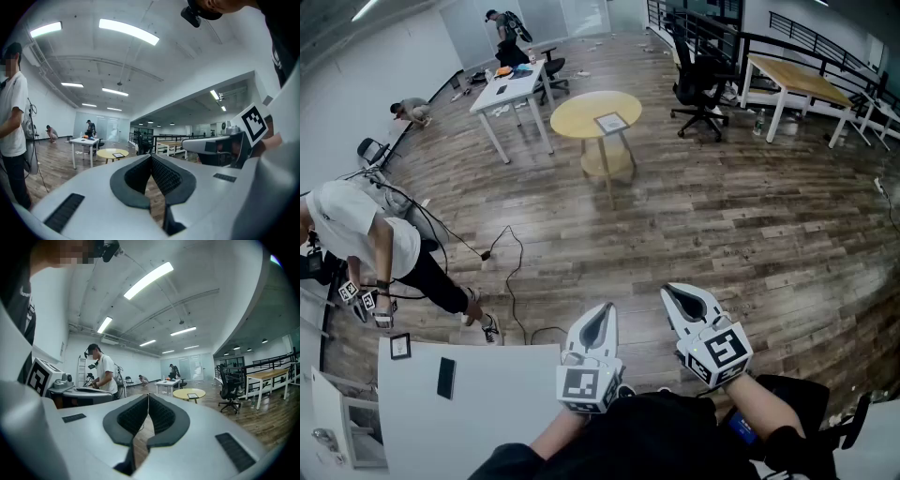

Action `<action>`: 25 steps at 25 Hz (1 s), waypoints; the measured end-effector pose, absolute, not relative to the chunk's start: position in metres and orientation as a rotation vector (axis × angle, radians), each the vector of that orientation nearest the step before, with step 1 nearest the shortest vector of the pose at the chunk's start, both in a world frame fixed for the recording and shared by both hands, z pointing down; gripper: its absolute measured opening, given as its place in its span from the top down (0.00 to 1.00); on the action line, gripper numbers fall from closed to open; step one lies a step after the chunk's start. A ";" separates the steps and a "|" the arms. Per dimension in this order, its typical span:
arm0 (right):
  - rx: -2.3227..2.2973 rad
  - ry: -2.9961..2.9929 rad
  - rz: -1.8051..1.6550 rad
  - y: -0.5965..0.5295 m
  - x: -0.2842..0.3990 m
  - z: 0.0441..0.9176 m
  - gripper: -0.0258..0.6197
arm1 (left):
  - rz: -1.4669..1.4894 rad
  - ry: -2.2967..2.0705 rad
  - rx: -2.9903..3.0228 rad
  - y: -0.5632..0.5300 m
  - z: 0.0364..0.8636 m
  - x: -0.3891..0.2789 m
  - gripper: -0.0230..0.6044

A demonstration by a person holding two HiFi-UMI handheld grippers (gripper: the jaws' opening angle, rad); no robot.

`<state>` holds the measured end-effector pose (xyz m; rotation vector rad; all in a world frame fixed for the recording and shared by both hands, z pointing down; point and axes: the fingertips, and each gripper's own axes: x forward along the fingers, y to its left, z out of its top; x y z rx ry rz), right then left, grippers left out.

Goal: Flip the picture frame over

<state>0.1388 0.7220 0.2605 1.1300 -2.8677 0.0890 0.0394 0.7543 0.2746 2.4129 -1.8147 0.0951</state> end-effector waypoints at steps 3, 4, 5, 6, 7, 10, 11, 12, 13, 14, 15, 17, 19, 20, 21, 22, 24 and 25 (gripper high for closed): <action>1.132 -2.862 0.081 0.721 0.138 0.258 0.93 | 0.075 -1.798 2.432 0.754 0.270 0.040 0.93; 1.133 -2.861 0.080 0.722 0.138 0.257 0.93 | 0.067 -1.789 2.436 0.754 0.269 0.040 0.93; 1.134 -2.859 0.081 0.723 0.137 0.257 0.93 | 0.063 -1.784 2.434 0.754 0.269 0.038 0.93; 1.134 -2.857 0.082 0.724 0.136 0.258 0.93 | 0.064 -1.785 2.425 0.756 0.270 0.036 0.93; 1.132 -2.854 0.082 0.726 0.134 0.259 0.93 | 0.066 -1.790 2.416 0.758 0.271 0.032 0.93; 1.127 -2.849 0.079 0.731 0.127 0.262 0.93 | 0.074 -1.806 2.418 0.763 0.273 0.022 0.93; 1.128 -2.848 0.078 0.732 0.125 0.262 0.93 | 0.081 -1.815 2.414 0.765 0.274 0.018 0.93; 1.132 -2.847 0.076 0.732 0.123 0.261 0.93 | 0.084 -1.825 2.407 0.765 0.275 0.012 0.93; 1.137 -2.845 0.076 0.731 0.120 0.262 0.93 | 0.086 -1.835 2.396 0.765 0.276 0.007 0.93; 1.141 -2.842 0.079 0.731 0.117 0.262 0.93 | 0.083 -1.844 2.384 0.766 0.277 0.001 0.93; 1.143 -2.838 0.081 0.732 0.114 0.264 0.93 | 0.075 -1.848 2.375 0.768 0.279 -0.005 0.93; 1.147 -2.827 0.078 0.733 0.108 0.267 0.93 | 0.060 -1.842 2.376 0.771 0.283 -0.013 0.93; 1.163 -2.816 0.085 0.733 0.105 0.271 0.93 | 0.051 -1.831 2.388 0.772 0.288 -0.017 0.93; 1.173 -2.814 0.094 0.732 0.105 0.273 0.93 | 0.047 -1.824 2.391 0.772 0.290 -0.019 0.93; 1.180 -2.814 0.101 0.731 0.104 0.275 0.93 | 0.041 -1.816 2.391 0.772 0.292 -0.020 0.93; 1.183 -2.815 0.104 0.730 0.103 0.275 0.93 | 0.037 -1.810 2.388 0.771 0.293 -0.021 0.93; 1.181 -2.815 0.091 0.729 0.100 0.276 0.93 | 0.035 -1.803 2.384 0.769 0.294 -0.024 0.93; 1.179 -2.815 0.084 0.729 0.099 0.276 0.93 | 0.037 -1.800 2.383 0.768 0.295 -0.024 0.93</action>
